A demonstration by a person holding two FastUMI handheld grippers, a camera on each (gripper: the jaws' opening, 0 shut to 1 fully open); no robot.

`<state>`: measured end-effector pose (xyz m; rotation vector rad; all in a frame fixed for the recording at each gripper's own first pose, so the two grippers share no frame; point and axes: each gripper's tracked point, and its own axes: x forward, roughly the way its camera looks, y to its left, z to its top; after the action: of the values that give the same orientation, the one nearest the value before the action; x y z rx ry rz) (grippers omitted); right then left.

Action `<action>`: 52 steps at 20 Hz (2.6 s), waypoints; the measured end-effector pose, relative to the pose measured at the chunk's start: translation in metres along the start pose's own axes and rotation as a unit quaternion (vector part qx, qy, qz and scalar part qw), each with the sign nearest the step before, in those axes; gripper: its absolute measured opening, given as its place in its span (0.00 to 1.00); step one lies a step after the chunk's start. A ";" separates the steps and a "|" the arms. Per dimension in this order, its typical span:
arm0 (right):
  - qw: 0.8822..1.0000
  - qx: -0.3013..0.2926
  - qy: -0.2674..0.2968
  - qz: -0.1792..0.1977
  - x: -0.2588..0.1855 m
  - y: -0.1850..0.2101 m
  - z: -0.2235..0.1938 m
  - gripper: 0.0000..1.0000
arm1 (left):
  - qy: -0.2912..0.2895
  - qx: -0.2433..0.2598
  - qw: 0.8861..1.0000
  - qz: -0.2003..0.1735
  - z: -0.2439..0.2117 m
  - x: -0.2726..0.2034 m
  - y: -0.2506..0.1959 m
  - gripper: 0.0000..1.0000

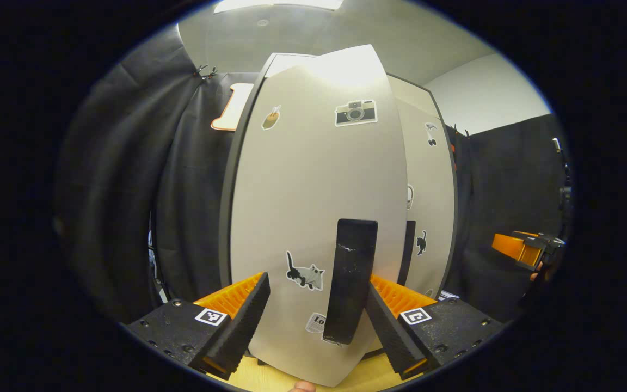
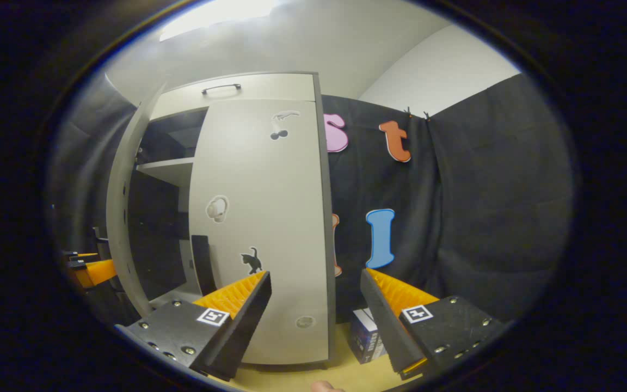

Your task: Grasp the bottle in the cabinet with the left hand and place it on the coaster, then close the right door with the right hand and the left door with the left hand.

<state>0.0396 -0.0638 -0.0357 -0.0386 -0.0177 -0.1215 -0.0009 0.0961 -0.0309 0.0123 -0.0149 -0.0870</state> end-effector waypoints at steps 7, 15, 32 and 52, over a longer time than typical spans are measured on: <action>1.000 -0.008 0.004 -0.027 -0.009 -0.033 0.002 0.99 | 0.007 0.009 1.000 -0.019 -0.006 0.034 -0.021 0.99; 1.000 -0.013 0.005 0.006 -0.014 -0.017 0.003 0.99 | 0.014 0.011 1.000 -0.016 -0.012 0.069 -0.034 0.99; 0.999 -0.034 0.010 0.016 -0.007 -0.019 0.000 0.99 | 0.017 0.031 0.999 0.019 -0.021 0.106 -0.039 1.00; 0.998 -0.035 0.015 0.044 -0.008 -0.008 0.004 0.99 | 0.026 0.054 0.997 0.039 -0.025 0.103 -0.040 1.00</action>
<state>0.0304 -0.0703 -0.0313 -0.1074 0.0182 -0.0348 0.0989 0.0471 -0.0552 0.1224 0.0323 -0.0084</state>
